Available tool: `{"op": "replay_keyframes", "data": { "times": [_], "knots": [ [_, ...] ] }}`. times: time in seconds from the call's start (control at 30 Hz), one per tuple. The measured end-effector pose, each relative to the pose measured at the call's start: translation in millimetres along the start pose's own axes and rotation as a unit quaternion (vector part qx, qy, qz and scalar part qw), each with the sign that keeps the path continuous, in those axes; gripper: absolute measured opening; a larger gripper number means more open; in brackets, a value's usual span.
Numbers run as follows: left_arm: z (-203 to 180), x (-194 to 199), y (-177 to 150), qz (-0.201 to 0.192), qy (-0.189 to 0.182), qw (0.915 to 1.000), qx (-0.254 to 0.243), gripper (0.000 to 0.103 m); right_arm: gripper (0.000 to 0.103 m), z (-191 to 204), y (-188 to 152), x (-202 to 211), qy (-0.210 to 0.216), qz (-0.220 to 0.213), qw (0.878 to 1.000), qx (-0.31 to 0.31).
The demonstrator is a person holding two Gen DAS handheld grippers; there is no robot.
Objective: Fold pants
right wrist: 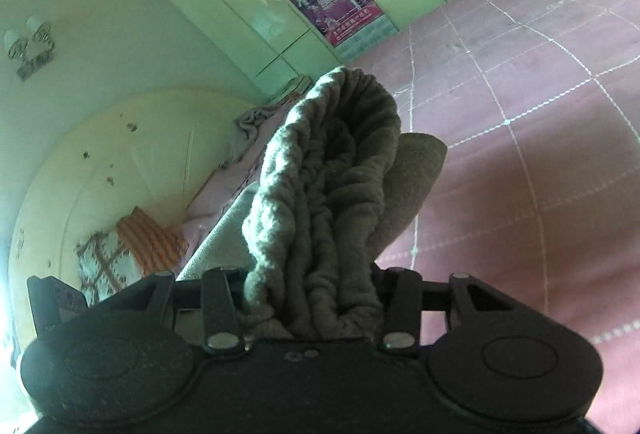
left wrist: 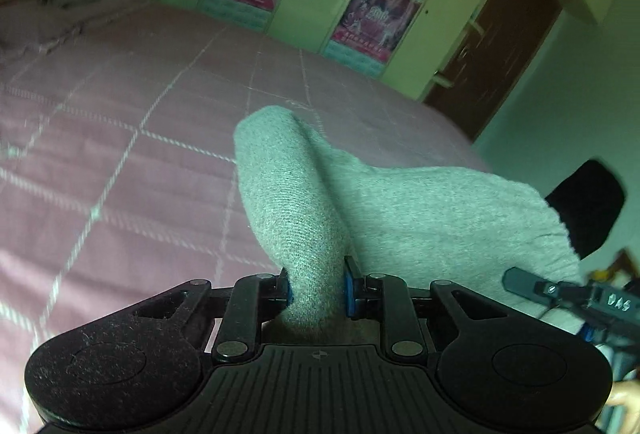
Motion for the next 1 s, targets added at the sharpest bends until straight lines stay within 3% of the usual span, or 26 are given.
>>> {"op": "replay_keyframes", "data": {
  "times": [0.07, 0.17, 0.23, 0.27, 0.3, 0.43, 0.53, 0.6, 0.63, 0.67, 0.73, 0.83, 0.93, 1.0],
  "knots": [
    [1, -24, -4, 0.016, 0.023, 0.9995, -0.016, 0.022, 0.045, -18, 2, -15, -0.01, 0.004, 1.0, -0.006],
    [4, -56, -37, 0.057, 0.059, 0.9954, -0.049, 0.024, 0.046, -55, -9, -35, -0.037, 0.025, 0.999, -0.026],
    [12, -73, -63, 0.082, 0.097, 0.9897, -0.067, 0.037, 0.048, -83, -24, -43, -0.063, 0.046, 0.996, -0.047],
    [17, -77, -71, 0.083, 0.105, 0.989, -0.062, 0.051, 0.054, -99, -34, -45, -0.086, 0.061, 0.993, -0.055],
    [21, -77, -74, 0.081, 0.109, 0.9894, -0.052, 0.058, 0.057, -114, -43, -44, -0.118, 0.071, 0.989, -0.056],
    [27, -69, -68, 0.084, 0.119, 0.9885, -0.04, 0.06, 0.067, -122, -54, -36, -0.142, 0.057, 0.987, -0.047],
    [30, -43, -65, 0.048, 0.148, 0.9865, -0.051, 0.06, 0.067, -102, -49, -28, -0.173, 0.061, 0.983, -0.001],
    [30, -25, -62, 0.021, 0.146, 0.9875, -0.055, 0.06, 0.065, -79, -39, -20, -0.203, 0.046, 0.976, 0.067],
    [27, -22, -61, 0.015, 0.138, 0.9885, -0.058, 0.06, 0.06, -69, -31, -16, -0.215, 0.038, 0.971, 0.094],
    [21, -18, -64, 0.011, 0.133, 0.9886, -0.069, 0.06, 0.048, -55, -30, -11, -0.219, 0.031, 0.968, 0.12],
    [11, -21, -79, 0.024, 0.136, 0.9855, -0.099, 0.06, 0.038, -26, -31, -12, -0.219, 0.029, 0.959, 0.177],
    [12, -37, -101, 0.044, 0.169, 0.976, -0.13, 0.06, 0.028, -8, -53, -27, -0.228, 0.065, 0.94, 0.245],
    [9, -34, -100, 0.048, 0.171, 0.9767, -0.12, 0.061, 0.026, -36, -85, -45, -0.269, 0.144, 0.918, 0.254],
    [7, -29, -97, 0.049, 0.177, 0.9747, -0.127, 0.061, 0.027, -54, -89, -35, -0.266, 0.138, 0.928, 0.222]
  ]
}}
Point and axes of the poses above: each gripper's, at about its wrist camera, not at the fingertips, and x roughly against the way its jaws point, z to its left, y to its top, the point moved 9 cm from there along -x, roughly the way its jaws point, and after that the axes turned 14 degrees about y, right-handed, at the moved point
